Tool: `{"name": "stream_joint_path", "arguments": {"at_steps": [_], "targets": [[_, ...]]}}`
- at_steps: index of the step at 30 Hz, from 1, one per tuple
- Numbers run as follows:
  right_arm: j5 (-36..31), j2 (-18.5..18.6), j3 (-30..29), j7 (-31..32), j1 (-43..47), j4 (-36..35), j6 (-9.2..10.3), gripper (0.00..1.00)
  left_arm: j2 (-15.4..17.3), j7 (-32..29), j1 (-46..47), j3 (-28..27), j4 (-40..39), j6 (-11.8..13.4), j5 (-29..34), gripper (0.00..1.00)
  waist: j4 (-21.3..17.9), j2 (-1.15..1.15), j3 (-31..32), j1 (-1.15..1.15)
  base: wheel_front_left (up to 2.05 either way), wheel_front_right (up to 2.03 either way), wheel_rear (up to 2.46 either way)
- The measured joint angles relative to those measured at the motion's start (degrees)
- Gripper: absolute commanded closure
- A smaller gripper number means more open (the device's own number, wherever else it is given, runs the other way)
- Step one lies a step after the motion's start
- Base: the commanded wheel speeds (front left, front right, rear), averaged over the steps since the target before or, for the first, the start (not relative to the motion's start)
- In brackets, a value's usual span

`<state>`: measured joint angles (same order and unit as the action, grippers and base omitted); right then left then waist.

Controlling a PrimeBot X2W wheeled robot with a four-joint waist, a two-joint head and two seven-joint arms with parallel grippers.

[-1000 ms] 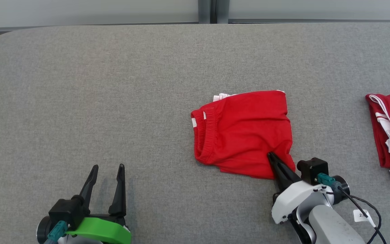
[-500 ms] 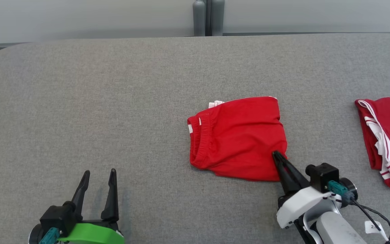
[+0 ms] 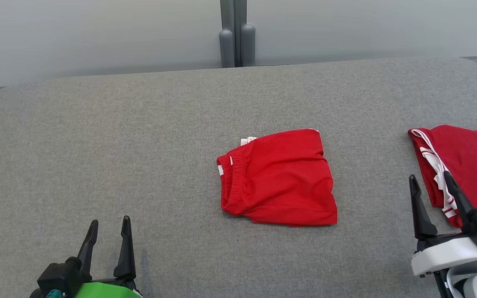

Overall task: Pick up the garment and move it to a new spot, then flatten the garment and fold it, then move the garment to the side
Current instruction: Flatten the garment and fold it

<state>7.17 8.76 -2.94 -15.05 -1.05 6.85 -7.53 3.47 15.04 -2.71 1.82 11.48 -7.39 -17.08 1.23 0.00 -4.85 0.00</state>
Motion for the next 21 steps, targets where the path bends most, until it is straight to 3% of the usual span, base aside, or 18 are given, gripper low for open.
{"name": "stream_joint_path", "arguments": {"at_steps": [12, 21], "targets": [[-2.1, -1.7, -8.8, 0.0, 7.1, -0.9, 0.00, 0.00, -0.2, 0.0, -2.6, 0.0, 1.1, 0.0, 2.2, 0.00, 0.0, 0.00, 3.9, 0.00, 0.00, 0.00, 0.00], [-2.4, -2.2, -7.6, 0.0, 9.0, 2.1, 0.00, 0.00, 0.4, 0.0, -4.2, -1.2, 1.7, 0.0, 2.5, 0.00, 0.3, 0.00, 5.3, 0.00, 0.00, 0.00, 0.00]]}}
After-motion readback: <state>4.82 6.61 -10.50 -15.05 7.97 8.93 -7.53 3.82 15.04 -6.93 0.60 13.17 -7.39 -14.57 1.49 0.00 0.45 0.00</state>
